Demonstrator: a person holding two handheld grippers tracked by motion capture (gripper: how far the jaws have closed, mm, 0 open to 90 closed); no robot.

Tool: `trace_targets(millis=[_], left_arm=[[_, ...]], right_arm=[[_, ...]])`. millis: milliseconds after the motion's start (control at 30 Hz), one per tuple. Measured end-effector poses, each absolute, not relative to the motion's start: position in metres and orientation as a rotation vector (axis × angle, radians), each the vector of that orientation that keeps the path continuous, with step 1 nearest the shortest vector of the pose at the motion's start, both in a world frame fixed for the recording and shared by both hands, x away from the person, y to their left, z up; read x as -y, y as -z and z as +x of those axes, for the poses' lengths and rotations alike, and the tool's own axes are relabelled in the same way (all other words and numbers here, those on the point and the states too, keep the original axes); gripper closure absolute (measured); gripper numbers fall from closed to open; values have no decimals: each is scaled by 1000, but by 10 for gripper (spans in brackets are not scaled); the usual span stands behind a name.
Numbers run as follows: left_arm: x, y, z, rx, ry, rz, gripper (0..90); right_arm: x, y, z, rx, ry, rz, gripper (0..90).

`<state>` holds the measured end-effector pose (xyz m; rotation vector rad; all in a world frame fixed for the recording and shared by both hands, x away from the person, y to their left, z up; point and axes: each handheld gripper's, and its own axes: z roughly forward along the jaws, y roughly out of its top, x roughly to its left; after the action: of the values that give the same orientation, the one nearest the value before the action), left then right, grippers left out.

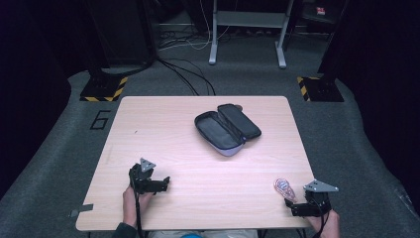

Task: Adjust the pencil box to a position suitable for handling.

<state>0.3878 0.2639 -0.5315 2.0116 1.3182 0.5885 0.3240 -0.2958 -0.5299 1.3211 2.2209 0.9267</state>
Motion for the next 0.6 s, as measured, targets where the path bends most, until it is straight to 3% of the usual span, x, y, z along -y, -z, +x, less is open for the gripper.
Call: trace_targets(millis=[600], left_arm=[[-264, 532, 388, -1319, -588, 2011, 17]], right_arm=[[275, 522, 327, -2218, -934, 1357, 11]])
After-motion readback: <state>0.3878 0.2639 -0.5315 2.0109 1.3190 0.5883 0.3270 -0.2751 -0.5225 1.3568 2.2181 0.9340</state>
